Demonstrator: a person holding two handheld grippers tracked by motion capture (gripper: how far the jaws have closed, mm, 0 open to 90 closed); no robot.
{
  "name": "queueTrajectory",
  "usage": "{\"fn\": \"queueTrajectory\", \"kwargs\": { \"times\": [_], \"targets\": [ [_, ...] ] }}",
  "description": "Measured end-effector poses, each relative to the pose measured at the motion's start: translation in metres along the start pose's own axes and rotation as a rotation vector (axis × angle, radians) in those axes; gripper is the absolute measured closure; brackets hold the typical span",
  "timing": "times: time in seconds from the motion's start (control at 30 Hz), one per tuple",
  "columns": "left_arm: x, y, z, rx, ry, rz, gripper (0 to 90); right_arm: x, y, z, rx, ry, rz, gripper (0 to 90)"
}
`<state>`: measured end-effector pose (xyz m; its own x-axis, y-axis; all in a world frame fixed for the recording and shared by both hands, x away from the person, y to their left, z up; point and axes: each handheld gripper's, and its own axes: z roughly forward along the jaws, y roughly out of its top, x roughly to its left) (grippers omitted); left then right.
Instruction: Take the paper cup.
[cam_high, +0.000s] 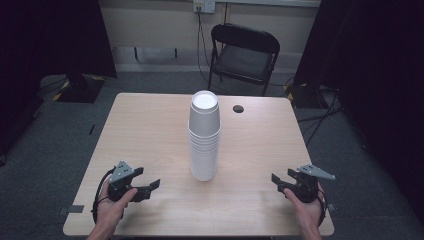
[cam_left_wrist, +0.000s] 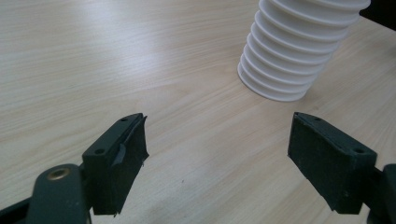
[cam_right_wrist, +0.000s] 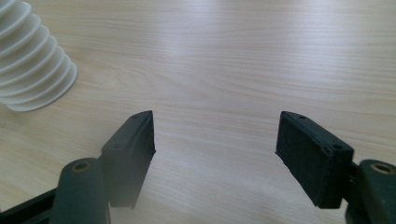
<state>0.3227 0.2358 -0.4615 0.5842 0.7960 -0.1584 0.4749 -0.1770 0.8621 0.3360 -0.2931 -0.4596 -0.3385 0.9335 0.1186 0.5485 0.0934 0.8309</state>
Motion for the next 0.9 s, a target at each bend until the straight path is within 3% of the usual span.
{"fn": "queueTrajectory", "kwargs": {
  "times": [0.07,0.13,0.23,0.3,0.37,0.47,0.5,0.63,0.8,0.9],
  "targets": [
    [-0.001,0.001,-0.001,-0.017,-0.011,-0.004,18.3,0.001,0.0,-0.002,-0.015,-0.035,-0.005,28.1],
    [-0.002,0.002,-0.001,-0.016,-0.003,-0.001,18.1,0.001,0.0,-0.003,-0.018,-0.027,0.002,28.1],
    [-0.001,0.003,0.0,-0.018,0.001,-0.008,18.4,0.0,0.0,-0.001,0.002,0.022,0.006,28.1],
    [-0.001,0.003,0.001,-0.018,0.005,-0.009,18.7,0.001,0.0,0.0,0.007,0.027,0.004,28.1],
    [0.0,0.004,0.002,-0.013,0.009,-0.004,19.0,0.002,0.003,0.002,0.017,0.073,-0.015,28.4],
    [-0.001,0.006,0.003,-0.007,0.024,0.004,19.0,0.003,0.005,0.003,0.014,0.083,-0.029,28.4],
    [-0.002,0.007,0.002,-0.022,0.024,-0.022,19.0,0.004,0.005,0.004,0.013,0.091,-0.033,28.3],
    [-0.004,0.01,0.0,-0.042,0.025,-0.038,19.0,0.006,0.004,0.004,0.028,0.095,-0.033,27.6],
    [-0.012,0.017,-0.006,-0.074,0.012,-0.022,19.0,0.01,0.004,0.001,0.026,0.089,-0.052,25.4],
    [-0.018,0.021,-0.007,-0.082,-0.011,0.018,19.0,0.014,0.001,0.0,0.036,0.098,-0.06,24.4]
  ]
}}
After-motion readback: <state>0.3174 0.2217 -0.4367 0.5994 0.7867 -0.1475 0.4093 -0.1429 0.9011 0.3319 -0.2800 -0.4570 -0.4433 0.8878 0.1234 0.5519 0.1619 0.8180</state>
